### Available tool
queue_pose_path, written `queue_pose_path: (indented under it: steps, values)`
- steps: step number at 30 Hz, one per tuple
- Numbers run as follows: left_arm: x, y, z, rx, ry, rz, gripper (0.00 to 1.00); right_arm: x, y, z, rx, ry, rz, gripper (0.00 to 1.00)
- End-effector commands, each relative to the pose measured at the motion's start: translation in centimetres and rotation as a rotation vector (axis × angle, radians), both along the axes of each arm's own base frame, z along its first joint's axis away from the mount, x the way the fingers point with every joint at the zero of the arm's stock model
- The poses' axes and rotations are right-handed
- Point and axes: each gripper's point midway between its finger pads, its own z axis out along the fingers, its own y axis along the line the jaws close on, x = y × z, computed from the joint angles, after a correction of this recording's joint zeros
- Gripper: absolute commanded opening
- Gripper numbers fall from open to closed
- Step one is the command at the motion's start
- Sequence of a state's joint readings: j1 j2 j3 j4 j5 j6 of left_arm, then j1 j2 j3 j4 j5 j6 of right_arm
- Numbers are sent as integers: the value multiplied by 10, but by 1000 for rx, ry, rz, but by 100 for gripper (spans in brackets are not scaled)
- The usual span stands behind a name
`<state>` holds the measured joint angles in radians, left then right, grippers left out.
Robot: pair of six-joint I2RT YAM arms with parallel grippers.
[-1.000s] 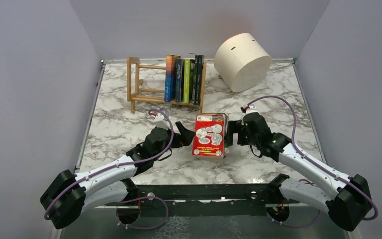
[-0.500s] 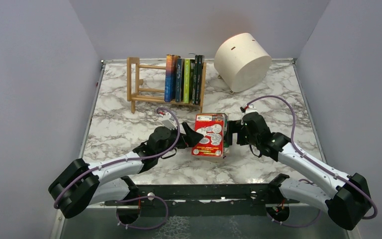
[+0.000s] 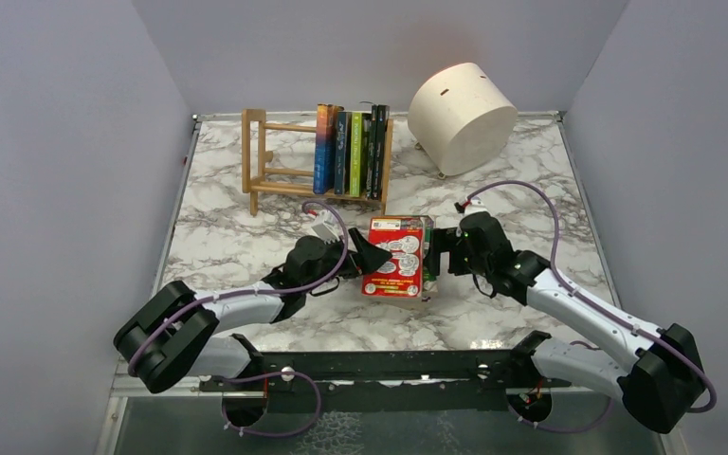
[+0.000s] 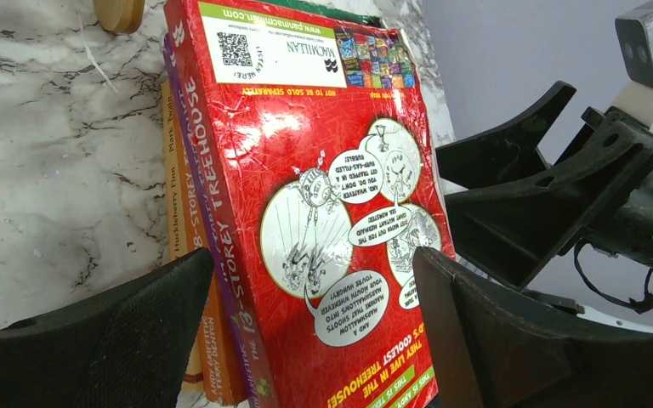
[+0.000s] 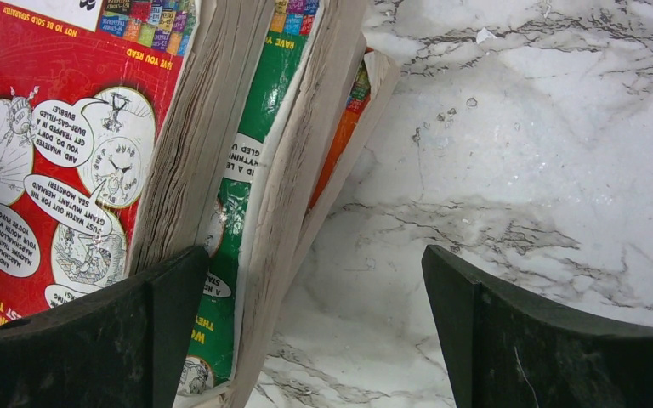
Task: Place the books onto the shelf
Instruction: Pick up the book from the center of the board.
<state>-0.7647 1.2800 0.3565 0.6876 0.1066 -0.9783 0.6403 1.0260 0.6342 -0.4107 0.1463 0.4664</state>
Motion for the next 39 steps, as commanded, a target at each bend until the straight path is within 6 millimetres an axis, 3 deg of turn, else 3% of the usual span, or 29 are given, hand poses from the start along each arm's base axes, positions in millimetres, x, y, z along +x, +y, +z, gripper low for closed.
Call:
queue_pose_path:
  steps: [1, 8, 29, 39]
  values:
    - [1, -10, 13, -67, -26, -43, 81, 6, 13, 10, 27, -23, 38, 95]
    - [2, -18, 12, -93, -15, -75, 80, 9, 15, 10, 26, -22, 39, 95]
    - [-5, -14, 44, -164, -71, -85, 75, 14, 21, 12, 35, -26, 46, 95]
    - [-6, -21, 53, -178, -84, -107, 68, 17, 29, 14, 37, -26, 61, 94]
